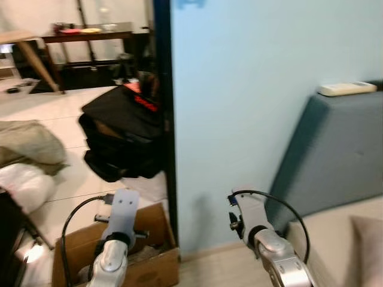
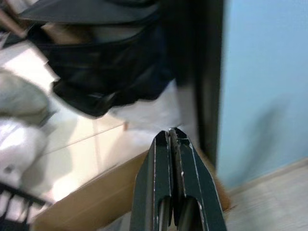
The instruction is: Clean up the room
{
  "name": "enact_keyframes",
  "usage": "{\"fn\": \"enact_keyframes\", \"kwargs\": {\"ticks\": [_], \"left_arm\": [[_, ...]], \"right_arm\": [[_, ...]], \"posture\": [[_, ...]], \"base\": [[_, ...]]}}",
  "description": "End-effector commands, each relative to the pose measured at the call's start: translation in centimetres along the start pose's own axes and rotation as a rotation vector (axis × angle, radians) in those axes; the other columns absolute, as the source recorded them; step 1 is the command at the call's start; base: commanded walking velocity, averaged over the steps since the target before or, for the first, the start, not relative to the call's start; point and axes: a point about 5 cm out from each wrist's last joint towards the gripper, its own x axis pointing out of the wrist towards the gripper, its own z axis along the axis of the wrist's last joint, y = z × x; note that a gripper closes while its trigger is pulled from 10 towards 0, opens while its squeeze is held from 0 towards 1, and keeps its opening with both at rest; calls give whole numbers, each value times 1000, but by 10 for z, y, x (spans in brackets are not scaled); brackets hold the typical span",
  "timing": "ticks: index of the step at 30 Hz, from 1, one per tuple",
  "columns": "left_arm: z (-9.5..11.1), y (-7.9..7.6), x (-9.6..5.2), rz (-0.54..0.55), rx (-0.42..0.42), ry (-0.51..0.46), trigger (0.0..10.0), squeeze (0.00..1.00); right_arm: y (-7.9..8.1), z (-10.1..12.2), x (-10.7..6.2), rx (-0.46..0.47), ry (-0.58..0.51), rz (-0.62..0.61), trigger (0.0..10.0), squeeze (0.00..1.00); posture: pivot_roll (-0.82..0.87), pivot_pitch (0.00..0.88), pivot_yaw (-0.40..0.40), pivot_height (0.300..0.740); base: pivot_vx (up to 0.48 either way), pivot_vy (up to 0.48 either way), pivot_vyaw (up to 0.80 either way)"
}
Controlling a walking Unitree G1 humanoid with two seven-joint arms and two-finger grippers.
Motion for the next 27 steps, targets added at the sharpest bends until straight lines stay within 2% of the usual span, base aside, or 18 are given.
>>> {"fn": "enact_keyframes", "kwargs": {"ticks": [1,12,14,18,20,25,27], "left_arm": [[-5,6,-1,14,25,16,10000,0],[-6,2,-5,9,18,19,10000,0],[-9,5,-10,19,17,30,10000,0],[-10,7,-13,29,13,37,10000,0],[-17,12,-18,61,9,62,10000,0],[-22,10,-23,94,-20,93,10000,0],[-14,3,-17,46,17,61,10000,0]], "right_arm": [[3,0,-3,7,2,16,10000,0],[9,-5,0,17,-23,5,10000,0],[18,-5,1,31,-28,18,10000,0],[21,-4,1,31,-26,28,10000,0],[31,-1,5,23,-28,57,10000,0],[27,-2,10,46,-15,35,10000,0],[21,-2,10,41,-35,39,10000,0]], "posture": [[-69,15,-2,740],[-49,7,14,740],[-53,2,13,740],[-53,2,13,740],[-38,0,-10,740],[-36,0,-21,740],[-45,0,10,740]], "base": [[0,0,-800],[0,0,-800],[0,0,-800],[0,0,-800],[0,0,-800],[0,0,-800],[0,0,-684]]}}
